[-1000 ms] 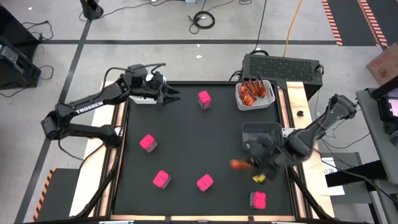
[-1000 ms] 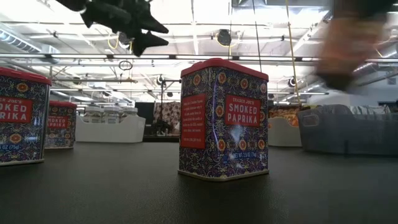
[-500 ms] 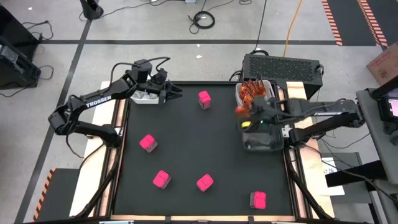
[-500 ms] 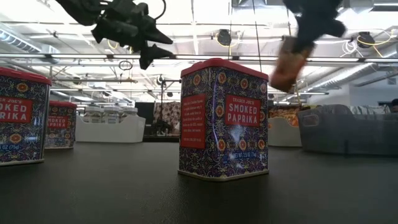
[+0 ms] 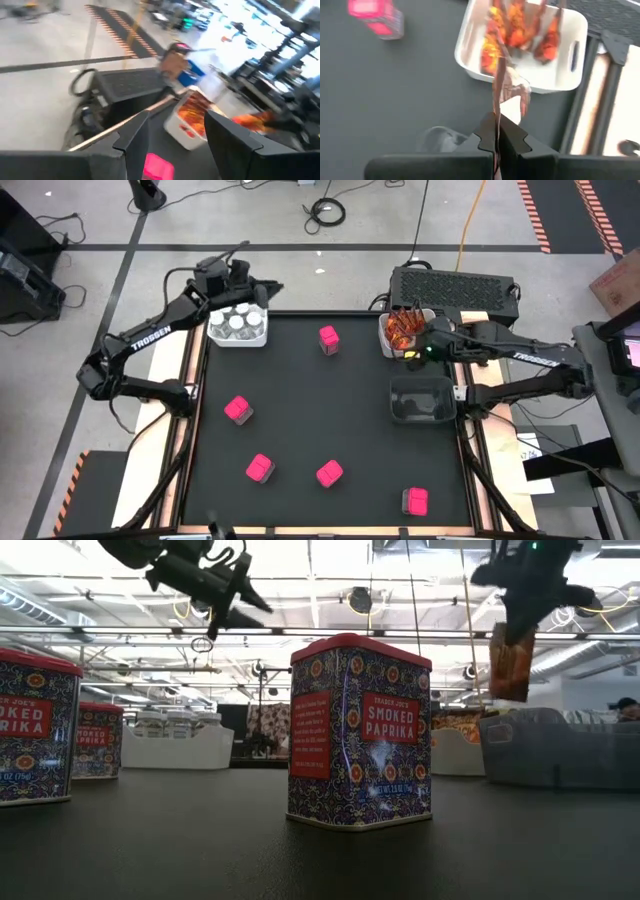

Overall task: Sort spices by type
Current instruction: Put the orange seasoning bag into the right white bin

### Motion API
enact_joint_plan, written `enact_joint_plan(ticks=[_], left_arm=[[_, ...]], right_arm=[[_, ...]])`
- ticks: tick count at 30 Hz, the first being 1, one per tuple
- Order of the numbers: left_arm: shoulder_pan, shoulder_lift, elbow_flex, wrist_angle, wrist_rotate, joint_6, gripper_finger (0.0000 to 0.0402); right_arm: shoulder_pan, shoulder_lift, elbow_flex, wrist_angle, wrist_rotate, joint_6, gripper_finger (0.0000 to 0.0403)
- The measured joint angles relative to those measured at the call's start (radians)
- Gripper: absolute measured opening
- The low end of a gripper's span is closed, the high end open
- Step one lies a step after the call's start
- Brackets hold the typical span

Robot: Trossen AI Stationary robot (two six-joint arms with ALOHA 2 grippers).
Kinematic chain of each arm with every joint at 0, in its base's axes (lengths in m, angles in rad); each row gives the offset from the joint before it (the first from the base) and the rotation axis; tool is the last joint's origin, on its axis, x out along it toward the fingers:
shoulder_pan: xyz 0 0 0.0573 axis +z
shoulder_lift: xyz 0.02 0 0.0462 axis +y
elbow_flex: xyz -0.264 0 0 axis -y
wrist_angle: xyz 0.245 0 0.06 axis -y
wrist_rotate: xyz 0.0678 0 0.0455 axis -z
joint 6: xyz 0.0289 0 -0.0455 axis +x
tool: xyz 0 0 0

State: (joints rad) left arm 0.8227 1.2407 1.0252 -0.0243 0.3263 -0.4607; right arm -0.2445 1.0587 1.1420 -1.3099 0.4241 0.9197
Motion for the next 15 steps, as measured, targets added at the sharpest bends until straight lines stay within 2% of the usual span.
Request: enact_joint_plan(ticks=[9,15], left_arm=[[0.036,0.001,0.0,-0.015,-0.036,0.05,0.0192],[0.036,0.001,0.0,0.063,0.084,0.069,0.0192]], right_arm=[[-0.124,-0.003,-0.158,0.059,-0.008,-0.025,0.0],[-0.171,-0.003,-0.171,0.132,-0.043,0.025,0.0]])
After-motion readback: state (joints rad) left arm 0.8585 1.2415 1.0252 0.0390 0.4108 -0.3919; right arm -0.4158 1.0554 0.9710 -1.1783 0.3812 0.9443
